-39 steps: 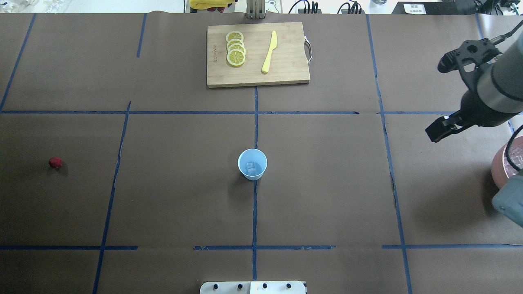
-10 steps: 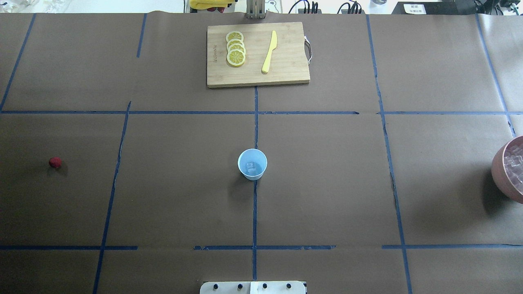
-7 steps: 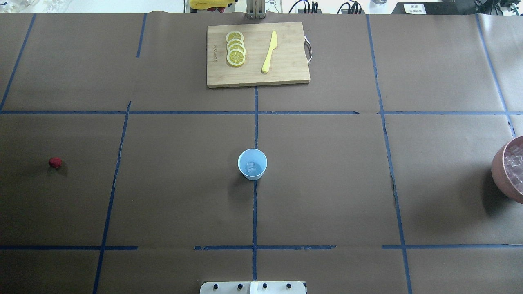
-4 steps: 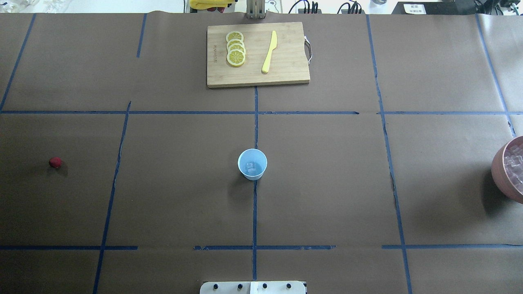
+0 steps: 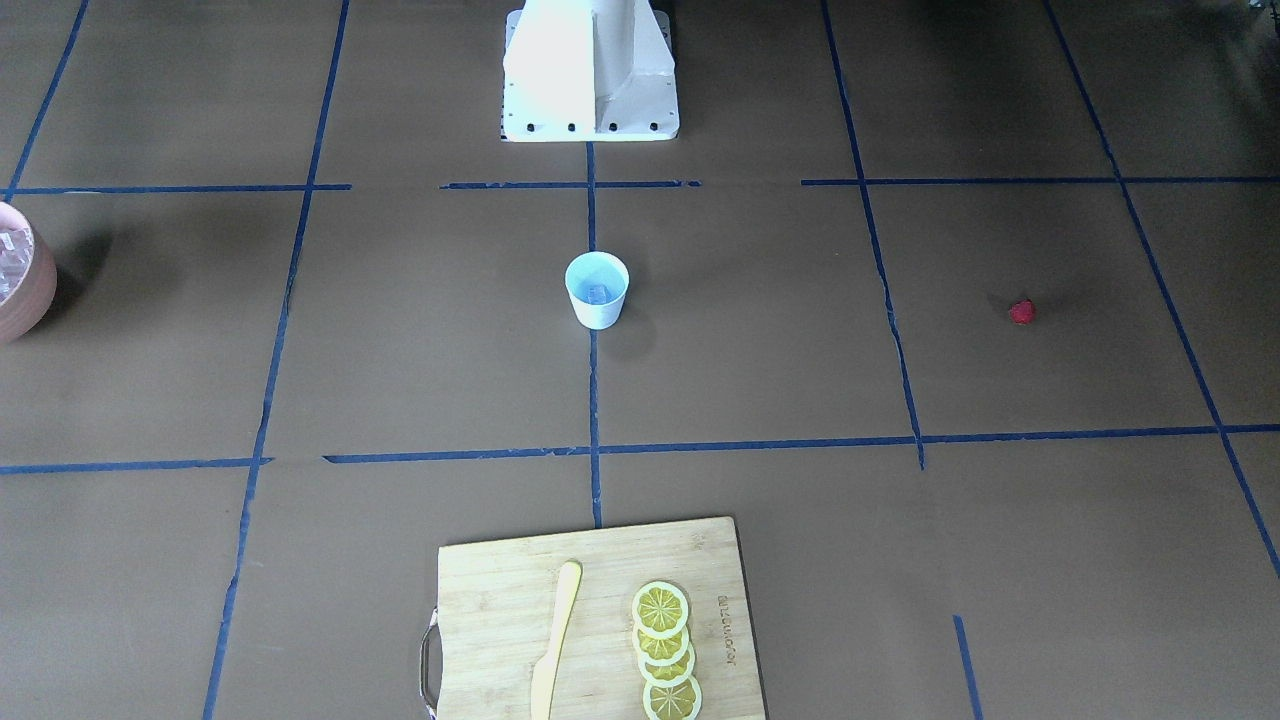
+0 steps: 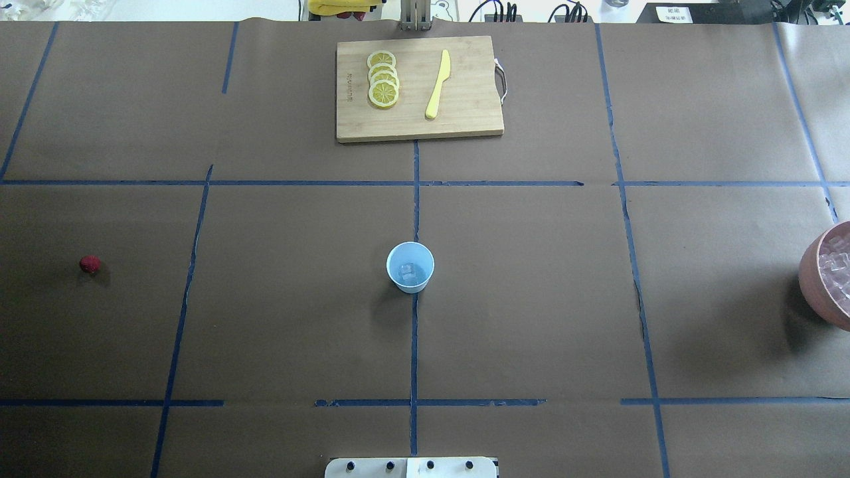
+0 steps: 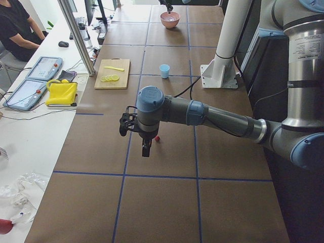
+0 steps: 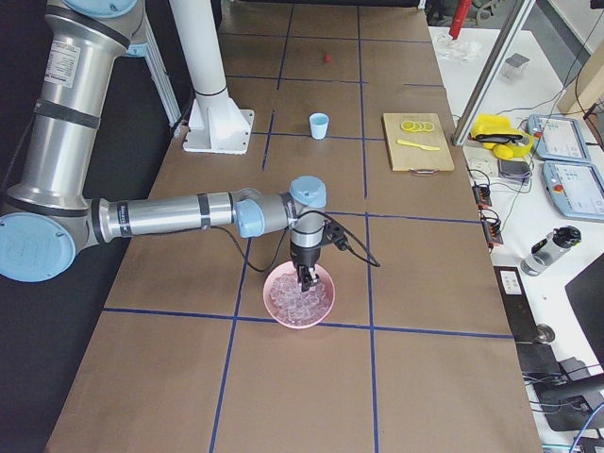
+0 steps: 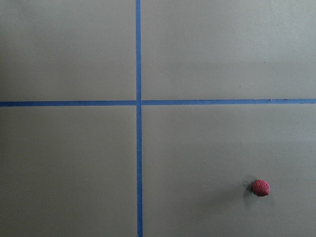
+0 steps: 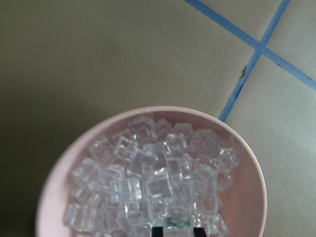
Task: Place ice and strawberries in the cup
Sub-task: 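Grasp a third ice cube with the right gripper and lift, then carry the ice cube with the right gripper over the light-blue cup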
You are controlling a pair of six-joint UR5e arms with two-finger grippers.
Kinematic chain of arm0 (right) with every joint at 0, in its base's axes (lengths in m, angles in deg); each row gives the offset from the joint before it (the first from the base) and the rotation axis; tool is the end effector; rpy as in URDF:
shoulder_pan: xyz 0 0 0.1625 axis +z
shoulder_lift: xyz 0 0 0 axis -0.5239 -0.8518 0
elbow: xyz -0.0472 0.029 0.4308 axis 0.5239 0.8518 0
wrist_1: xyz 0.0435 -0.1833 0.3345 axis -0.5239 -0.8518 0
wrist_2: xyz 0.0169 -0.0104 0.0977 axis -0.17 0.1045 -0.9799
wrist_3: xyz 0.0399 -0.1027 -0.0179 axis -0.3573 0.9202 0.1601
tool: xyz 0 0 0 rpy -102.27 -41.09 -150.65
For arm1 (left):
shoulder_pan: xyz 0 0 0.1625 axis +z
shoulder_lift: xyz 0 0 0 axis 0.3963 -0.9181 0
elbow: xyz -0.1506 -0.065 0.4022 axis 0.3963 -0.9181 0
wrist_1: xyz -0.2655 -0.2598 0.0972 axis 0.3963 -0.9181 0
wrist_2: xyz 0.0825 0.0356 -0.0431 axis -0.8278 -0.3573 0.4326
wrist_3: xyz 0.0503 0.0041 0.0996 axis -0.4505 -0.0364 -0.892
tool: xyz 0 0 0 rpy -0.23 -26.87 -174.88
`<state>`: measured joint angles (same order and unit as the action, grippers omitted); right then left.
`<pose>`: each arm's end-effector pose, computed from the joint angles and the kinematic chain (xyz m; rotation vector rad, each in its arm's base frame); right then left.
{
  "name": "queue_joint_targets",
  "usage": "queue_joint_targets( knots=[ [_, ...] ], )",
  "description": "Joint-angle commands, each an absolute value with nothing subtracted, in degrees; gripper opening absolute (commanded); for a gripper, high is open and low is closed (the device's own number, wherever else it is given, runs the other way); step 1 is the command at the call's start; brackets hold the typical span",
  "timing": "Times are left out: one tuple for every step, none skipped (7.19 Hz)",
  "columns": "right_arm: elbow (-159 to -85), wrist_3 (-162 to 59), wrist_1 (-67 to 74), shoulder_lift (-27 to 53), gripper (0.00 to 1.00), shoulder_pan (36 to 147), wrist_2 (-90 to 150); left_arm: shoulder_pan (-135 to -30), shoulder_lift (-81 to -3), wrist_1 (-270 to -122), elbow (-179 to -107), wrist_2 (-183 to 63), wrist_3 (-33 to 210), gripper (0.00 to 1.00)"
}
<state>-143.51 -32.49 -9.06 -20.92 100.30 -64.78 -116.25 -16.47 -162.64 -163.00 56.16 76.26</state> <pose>-0.0590 -0.3735 0.5921 0.1230 -0.5212 -0.4541 -0.0714 -0.4101 0.5616 0.1291 0.8329 -0.0346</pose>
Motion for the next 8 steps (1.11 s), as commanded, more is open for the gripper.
queue_joint_targets(
  knots=[
    [-150.22, -34.72, -22.27, -9.86, 0.0, 100.94, -71.12, -116.25, -16.38, -162.64, -162.9, 56.24, 76.26, 1.0],
    [-148.92, -42.22, -23.53, -2.66, 0.0, 100.59, -75.26, -116.25, -16.38, -162.55, -162.9, 56.16, 76.26, 1.0],
    [-148.03, -52.91, -23.71, 4.03, 0.0, 96.93, -77.83, -116.25, -16.38, -162.47, -162.82, 56.16, 76.26, 1.0],
    [-147.41, -64.06, -23.71, 10.01, 0.0, 91.15, -77.77, -116.25, -16.38, -162.55, -162.47, 56.16, 76.26, 1.0],
    [-145.32, -77.49, -23.63, 17.47, 0.0, 84.83, -76.63, -116.25, -16.38, -162.55, -162.38, 56.16, 76.26, 1.0],
    [-141.47, -89.54, -23.54, 25.37, 0.0, 79.02, -72.01, -116.25, -16.38, -162.47, -162.29, 56.16, 76.26, 1.0],
    [-139.26, -95.84, -23.45, 29.54, 0.0, 73.48, -67.53, -116.25, -16.38, -162.47, -162.2, 56.16, 76.35, 1.0],
    [-136.71, -101.82, -23.19, 33.41, 0.0, 68.99, -63.57, -116.07, -16.38, -162.38, -162.11, 56.16, 76.35, 1.0]
  ],
)
